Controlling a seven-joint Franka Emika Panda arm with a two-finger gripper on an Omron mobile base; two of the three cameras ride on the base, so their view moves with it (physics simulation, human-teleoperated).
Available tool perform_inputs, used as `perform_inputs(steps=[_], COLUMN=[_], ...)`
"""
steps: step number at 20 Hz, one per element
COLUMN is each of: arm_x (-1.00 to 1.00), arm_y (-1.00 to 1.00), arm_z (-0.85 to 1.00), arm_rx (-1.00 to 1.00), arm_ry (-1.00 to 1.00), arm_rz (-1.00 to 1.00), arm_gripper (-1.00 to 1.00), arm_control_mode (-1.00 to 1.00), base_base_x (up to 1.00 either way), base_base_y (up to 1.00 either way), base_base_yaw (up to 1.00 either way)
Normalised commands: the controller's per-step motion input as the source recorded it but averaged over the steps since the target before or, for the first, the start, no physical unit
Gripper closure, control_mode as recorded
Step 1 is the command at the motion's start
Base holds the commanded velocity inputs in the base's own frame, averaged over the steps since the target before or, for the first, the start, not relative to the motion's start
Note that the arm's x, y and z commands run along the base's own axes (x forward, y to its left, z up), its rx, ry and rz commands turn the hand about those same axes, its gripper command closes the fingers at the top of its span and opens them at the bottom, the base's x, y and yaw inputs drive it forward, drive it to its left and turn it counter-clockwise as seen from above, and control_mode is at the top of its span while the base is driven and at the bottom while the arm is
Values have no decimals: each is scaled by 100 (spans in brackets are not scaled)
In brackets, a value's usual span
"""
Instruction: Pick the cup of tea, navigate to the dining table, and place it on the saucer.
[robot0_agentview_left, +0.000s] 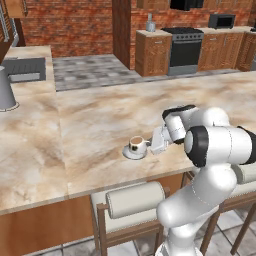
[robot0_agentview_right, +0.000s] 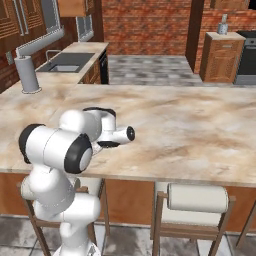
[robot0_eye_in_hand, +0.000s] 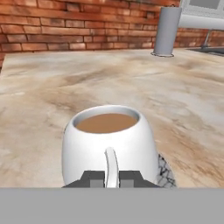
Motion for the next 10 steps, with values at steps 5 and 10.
perform_inputs(steps=[5, 10], arm_x=[21, 17], arm_y=[15, 13], arm_z=[-16, -18], arm_rx=[0, 0], arm_ry=[0, 0], arm_rz=[0, 0], arm_gripper=[100, 100], arm_control_mode=[-100, -100], base_base_x=[0, 0], base_base_y=[0, 0], base_base_yaw=[0, 0])
